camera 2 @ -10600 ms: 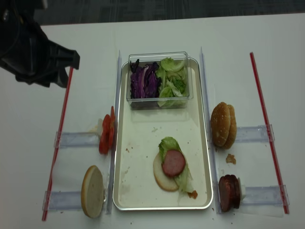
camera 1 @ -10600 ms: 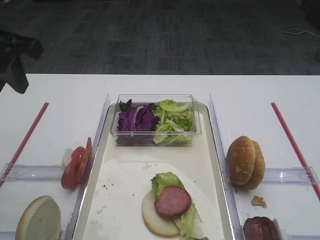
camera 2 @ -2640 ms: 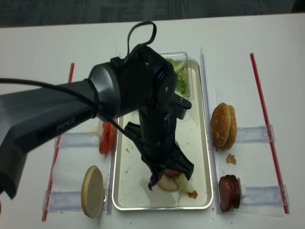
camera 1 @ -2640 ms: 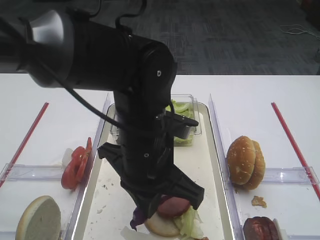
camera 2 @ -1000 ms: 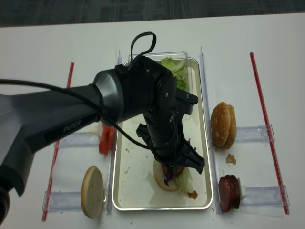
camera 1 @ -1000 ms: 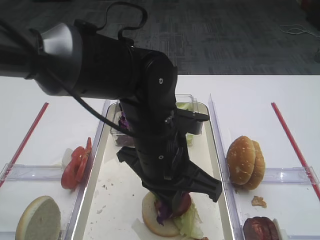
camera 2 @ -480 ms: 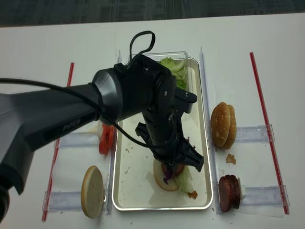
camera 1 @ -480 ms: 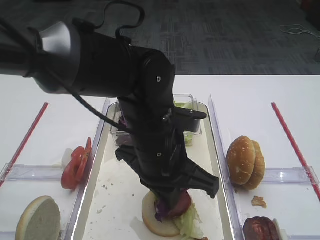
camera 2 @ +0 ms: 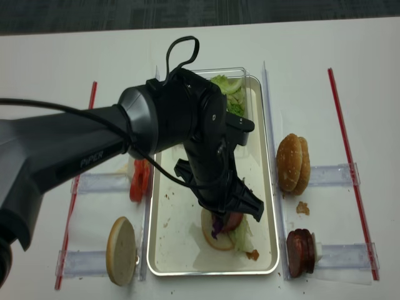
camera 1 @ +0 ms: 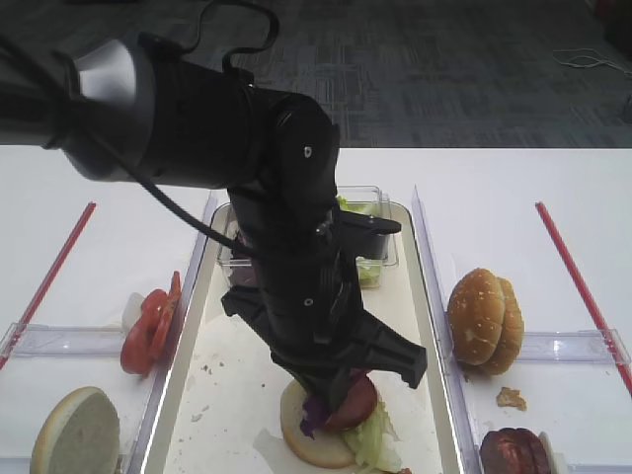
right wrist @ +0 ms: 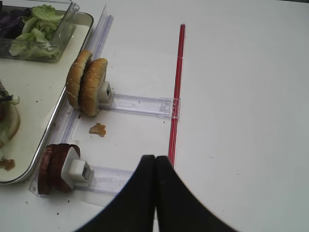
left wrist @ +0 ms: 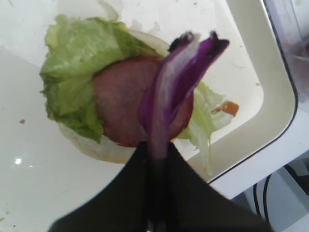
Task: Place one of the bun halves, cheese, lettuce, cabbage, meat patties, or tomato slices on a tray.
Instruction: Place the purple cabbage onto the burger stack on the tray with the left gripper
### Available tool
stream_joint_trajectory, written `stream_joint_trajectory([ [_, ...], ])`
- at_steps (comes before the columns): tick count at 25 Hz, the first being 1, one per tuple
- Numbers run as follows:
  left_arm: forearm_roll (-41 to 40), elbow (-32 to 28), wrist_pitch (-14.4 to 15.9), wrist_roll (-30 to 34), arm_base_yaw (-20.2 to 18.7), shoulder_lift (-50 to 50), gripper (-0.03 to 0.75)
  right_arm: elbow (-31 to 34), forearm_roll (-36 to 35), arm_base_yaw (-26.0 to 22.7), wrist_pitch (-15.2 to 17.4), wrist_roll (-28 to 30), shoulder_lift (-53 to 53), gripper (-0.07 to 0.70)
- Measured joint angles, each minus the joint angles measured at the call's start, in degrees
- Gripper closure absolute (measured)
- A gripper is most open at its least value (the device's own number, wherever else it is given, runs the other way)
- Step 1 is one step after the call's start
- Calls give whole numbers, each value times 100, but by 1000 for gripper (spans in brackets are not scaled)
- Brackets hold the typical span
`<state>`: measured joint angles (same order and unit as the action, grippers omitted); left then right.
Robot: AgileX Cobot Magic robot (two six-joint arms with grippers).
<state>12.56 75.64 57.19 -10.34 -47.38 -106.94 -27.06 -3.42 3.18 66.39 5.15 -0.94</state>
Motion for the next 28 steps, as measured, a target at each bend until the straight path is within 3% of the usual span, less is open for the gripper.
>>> stream_joint_trajectory([
  [11,192,0,0,175,0,0,687,0,0,0,0,26,0,608],
  [19,241,0,0,183,0,0,626,0,0,0,0,26,0,608],
  [28,254,0,0,183,0,0,430,0,0,0,0,26,0,608],
])
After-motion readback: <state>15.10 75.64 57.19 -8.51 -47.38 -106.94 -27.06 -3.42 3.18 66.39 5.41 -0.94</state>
